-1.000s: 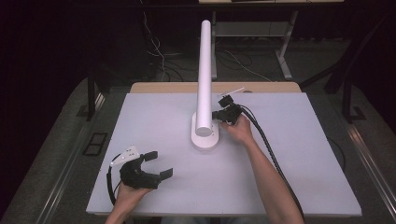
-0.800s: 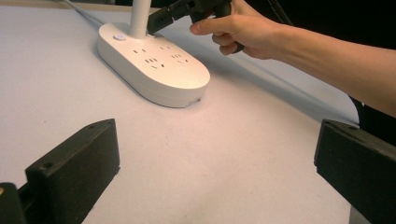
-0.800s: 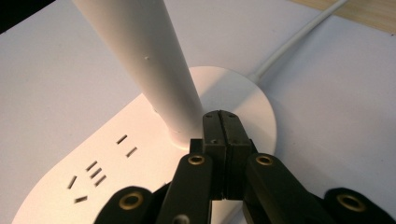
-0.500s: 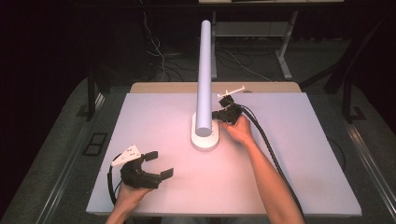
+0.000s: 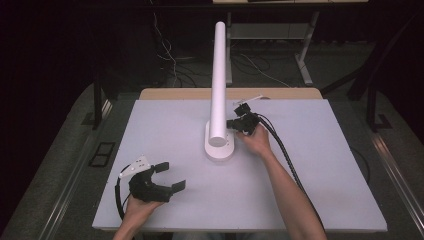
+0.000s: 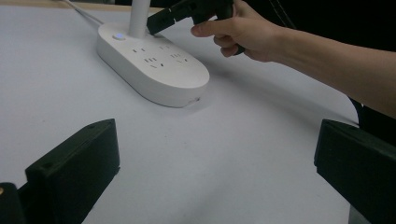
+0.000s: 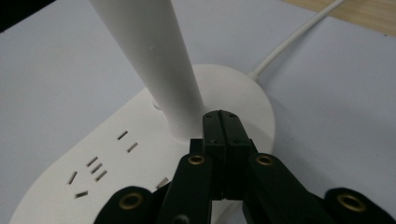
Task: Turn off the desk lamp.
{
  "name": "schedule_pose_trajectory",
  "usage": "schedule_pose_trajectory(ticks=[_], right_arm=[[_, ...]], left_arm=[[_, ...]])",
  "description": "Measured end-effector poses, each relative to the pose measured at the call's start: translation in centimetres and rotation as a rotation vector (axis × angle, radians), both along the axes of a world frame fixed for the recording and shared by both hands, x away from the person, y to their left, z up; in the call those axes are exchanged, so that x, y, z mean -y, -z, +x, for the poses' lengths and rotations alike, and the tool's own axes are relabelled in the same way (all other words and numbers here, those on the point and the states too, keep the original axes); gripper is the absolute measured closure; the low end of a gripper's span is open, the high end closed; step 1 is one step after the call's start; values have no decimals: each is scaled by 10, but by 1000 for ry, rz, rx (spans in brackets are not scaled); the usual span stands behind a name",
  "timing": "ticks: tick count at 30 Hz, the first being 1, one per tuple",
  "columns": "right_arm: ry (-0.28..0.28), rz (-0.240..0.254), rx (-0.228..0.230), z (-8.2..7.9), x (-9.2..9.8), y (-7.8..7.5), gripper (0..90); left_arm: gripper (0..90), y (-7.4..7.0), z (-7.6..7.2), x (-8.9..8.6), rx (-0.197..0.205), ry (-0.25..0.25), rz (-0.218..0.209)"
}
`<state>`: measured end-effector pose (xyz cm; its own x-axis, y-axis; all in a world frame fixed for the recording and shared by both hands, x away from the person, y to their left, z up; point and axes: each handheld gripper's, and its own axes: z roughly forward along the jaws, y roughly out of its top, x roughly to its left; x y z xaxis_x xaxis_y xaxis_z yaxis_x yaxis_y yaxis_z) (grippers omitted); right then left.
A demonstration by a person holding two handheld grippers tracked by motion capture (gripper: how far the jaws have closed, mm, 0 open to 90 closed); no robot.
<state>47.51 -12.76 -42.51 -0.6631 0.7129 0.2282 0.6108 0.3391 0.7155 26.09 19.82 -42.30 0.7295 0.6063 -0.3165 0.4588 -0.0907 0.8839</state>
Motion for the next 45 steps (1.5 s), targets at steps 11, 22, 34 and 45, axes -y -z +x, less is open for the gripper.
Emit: schedule_pose_trajectory(ticks=[11, 22, 34, 45], right_arm=[[-17, 78, 16, -6, 13, -22, 899], [-18, 41, 38, -23, 31, -47, 798], [2, 39, 56, -44, 54, -65, 603], [24, 30, 63, -60, 64, -76, 206]], left_arm=[[0, 0, 1, 0, -1, 1, 2], [0, 0, 0, 2, 2, 3, 7], [0, 0, -1, 4, -3, 7, 5], [0, 0, -1, 5, -5, 7, 3]])
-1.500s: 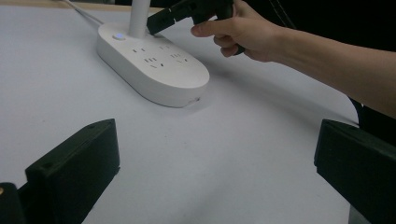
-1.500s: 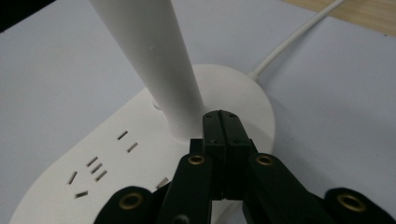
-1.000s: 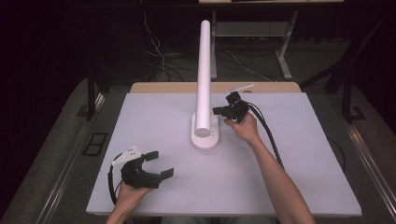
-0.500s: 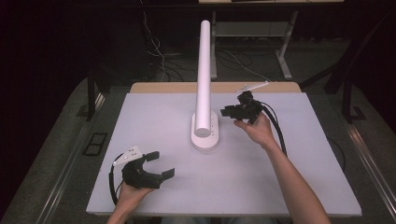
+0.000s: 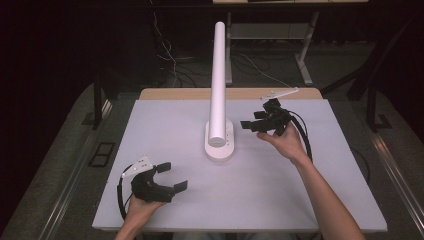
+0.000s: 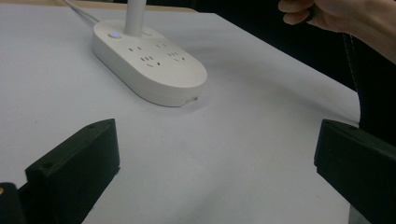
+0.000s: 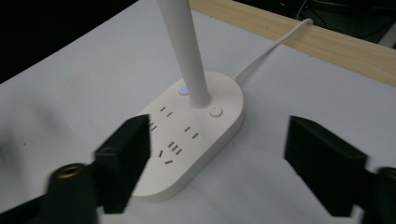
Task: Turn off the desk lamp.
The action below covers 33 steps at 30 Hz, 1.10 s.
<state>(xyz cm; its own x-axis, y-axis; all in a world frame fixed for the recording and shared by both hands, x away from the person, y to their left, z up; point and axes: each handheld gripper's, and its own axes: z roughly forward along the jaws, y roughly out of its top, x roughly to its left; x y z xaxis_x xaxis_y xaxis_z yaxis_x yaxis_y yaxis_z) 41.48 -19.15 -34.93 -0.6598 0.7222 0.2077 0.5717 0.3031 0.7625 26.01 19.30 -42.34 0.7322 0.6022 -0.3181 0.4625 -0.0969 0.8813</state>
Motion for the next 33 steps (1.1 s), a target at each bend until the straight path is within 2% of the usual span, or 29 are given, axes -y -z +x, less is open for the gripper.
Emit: schedule_pose_trajectory(ticks=[1, 2, 3, 5, 8, 12, 20, 24, 33], right_arm=[[18, -24, -3, -5, 1, -1, 70], [18, -24, -3, -5, 1, -1, 70], [13, -31, -6, -7, 2, -1, 1], [23, -45, 3, -14, 5, -1, 4], [14, 3, -3, -25, 13, -2, 4], [9, 27, -4, -39, 25, -1, 4], [4, 36, 11, -67, 45, 1, 4], [11, 41, 20, -79, 55, 5, 4], [51, 73, 9, -105, 79, 21, 4]], left_arm=[[0, 0, 0, 0, 0, 0, 0], [0, 0, 0, 0, 1, 1, -1], [0, 0, 0, 0, 1, 1, 1], [0, 0, 0, 0, 1, -1, 1], [0, 0, 0, 0, 1, -1, 0], [0, 0, 0, 1, 1, 1, 1], [0, 0, 0, 1, 0, -1, -1], [0, 0, 0, 2, -2, -2, -1], [0, 0, 0, 2, -2, 2, 2]])
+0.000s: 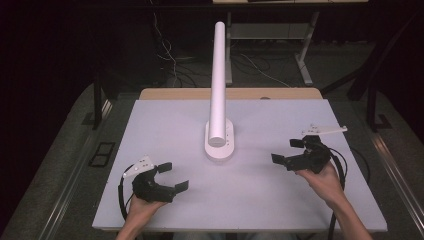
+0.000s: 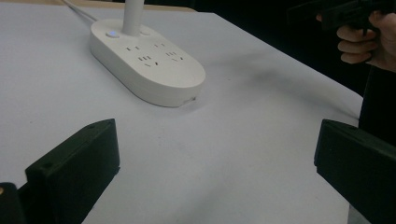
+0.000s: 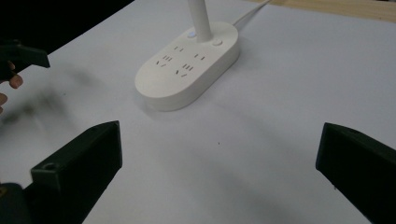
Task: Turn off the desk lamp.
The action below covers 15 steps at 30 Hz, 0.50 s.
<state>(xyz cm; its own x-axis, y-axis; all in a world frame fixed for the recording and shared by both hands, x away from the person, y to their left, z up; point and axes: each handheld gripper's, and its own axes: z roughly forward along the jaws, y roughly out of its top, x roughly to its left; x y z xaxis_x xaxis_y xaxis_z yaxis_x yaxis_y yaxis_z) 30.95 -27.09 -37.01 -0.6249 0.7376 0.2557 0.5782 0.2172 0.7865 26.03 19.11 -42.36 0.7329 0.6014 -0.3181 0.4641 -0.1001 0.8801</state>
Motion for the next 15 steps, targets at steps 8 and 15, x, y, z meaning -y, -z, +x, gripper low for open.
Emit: schedule_pose_trajectory(ticks=[8, 15], right_arm=[[34, 31, 2, -27, 16, 18, 5], [73, 48, 17, -51, 25, 35, 5]], left_arm=[[0, 0, 0, 0, 0, -2, 3], [0, 0, 0, 0, -2, -5, 0]])
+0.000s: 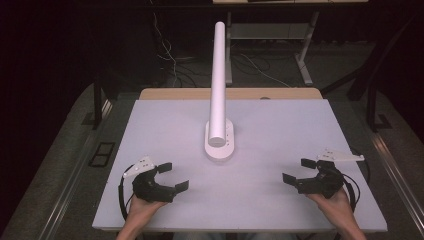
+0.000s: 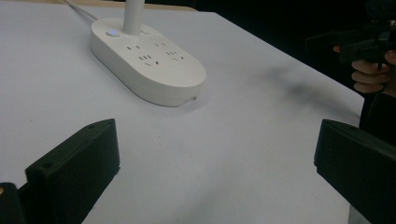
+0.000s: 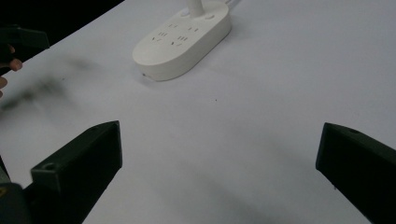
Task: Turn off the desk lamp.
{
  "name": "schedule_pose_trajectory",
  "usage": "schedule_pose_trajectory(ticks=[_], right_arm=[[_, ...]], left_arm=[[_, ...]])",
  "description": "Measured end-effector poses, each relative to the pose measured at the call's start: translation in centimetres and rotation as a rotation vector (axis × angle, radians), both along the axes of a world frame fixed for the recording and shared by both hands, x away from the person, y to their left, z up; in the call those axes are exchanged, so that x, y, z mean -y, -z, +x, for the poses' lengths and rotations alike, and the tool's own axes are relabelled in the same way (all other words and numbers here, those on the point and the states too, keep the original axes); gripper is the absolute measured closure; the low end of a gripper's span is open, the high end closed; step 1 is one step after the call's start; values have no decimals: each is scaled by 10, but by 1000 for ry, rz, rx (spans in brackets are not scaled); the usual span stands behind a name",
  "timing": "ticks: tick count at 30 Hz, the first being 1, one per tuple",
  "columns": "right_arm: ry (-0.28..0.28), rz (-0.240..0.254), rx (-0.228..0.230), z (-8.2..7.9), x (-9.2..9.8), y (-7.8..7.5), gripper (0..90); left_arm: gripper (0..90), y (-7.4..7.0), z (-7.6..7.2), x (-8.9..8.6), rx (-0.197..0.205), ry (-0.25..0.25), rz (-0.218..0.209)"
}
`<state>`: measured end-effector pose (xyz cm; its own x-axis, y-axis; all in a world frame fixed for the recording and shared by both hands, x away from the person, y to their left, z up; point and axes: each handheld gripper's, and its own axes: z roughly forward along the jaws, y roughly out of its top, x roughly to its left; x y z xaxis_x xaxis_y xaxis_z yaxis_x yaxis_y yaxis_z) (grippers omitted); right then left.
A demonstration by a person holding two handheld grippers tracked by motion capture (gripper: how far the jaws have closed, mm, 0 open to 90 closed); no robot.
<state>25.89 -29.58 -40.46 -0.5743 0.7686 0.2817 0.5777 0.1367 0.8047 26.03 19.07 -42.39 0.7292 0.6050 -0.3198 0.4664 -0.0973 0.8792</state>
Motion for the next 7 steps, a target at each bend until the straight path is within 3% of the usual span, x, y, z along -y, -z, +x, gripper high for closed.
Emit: schedule_pose_trajectory(ticks=[7], right_arm=[[12, -1, 17, -13, 3, 8, 5]], left_arm=[[0, 0, 2, 0, -3, 2, 1]])
